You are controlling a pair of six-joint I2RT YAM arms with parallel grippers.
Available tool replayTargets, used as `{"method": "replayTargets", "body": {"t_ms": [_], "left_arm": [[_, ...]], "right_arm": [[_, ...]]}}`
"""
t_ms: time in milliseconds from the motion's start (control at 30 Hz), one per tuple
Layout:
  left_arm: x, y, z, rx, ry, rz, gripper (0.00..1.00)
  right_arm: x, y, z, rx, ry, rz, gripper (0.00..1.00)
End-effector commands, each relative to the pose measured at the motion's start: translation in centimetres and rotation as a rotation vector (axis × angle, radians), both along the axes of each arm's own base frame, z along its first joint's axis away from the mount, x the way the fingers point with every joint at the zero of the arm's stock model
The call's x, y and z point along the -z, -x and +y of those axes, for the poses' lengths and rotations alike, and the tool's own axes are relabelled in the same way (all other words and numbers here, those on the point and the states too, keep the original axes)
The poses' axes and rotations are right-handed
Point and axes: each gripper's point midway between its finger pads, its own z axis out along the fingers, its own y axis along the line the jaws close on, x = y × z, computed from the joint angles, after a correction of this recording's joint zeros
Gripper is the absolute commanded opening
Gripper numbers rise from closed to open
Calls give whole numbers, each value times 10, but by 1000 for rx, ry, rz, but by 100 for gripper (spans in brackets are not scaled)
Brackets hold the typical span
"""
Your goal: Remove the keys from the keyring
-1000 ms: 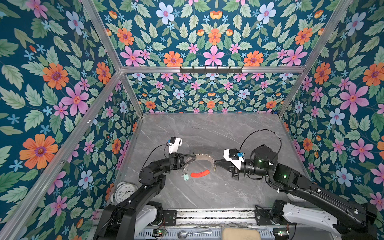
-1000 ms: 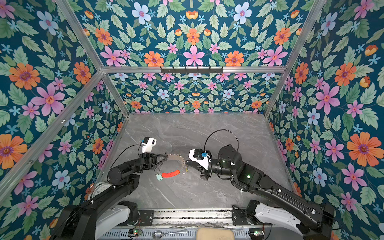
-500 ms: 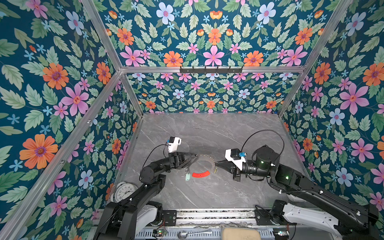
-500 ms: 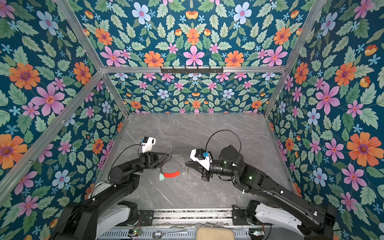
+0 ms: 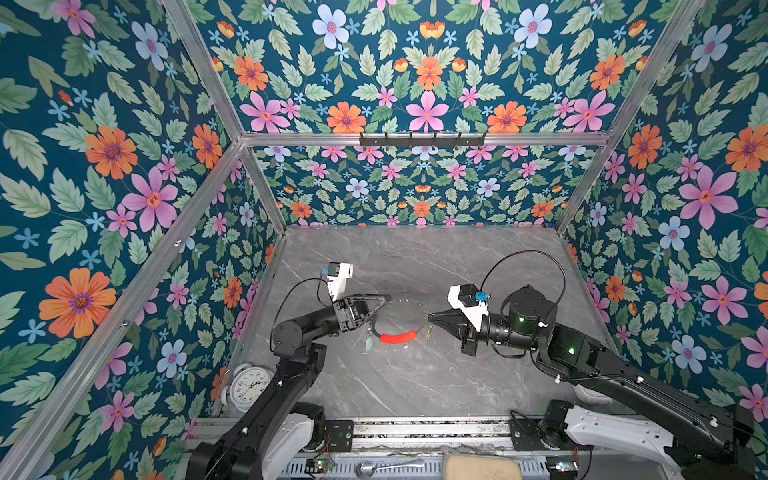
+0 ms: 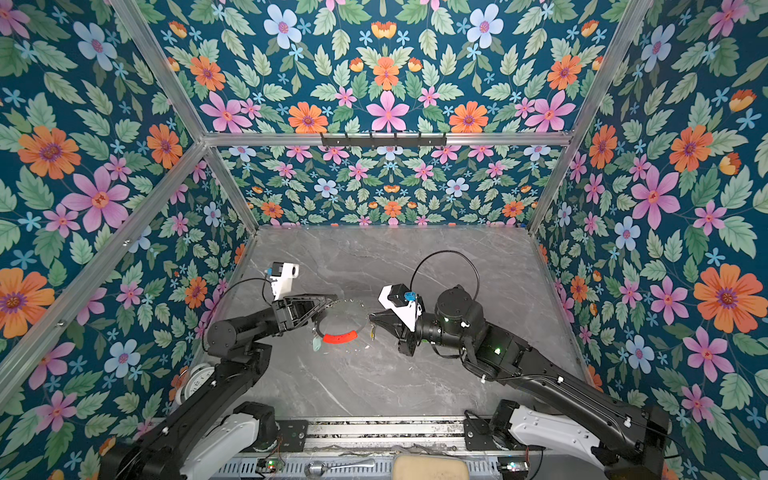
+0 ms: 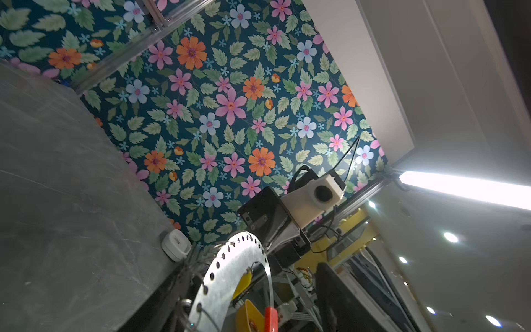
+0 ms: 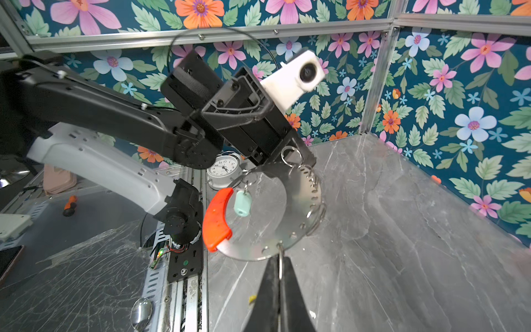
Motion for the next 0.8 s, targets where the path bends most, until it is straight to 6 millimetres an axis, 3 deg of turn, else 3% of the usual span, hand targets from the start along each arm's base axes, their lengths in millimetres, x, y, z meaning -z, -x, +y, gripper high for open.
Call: {"method": "replayTargets", "body": {"t_ms": [0, 300, 467, 633, 767], "left_arm": [[52, -36, 5, -225, -290, -2, 74], [41, -60, 29, -486, -389, -139, 78], [25, -64, 33, -548, -316, -214, 84], [14, -64, 10, -384, -256, -229, 77], [-2, -40, -11, -211, -133, -330, 72]], "right_arm": [[1, -7, -5, 54, 20, 18, 0], [1, -15, -14, 121, 51, 9, 0], [6, -22, -14, 93, 65, 51, 0], [10, -36, -16, 78, 57, 107, 0], [12, -34, -12, 24, 63, 133, 0]]}}
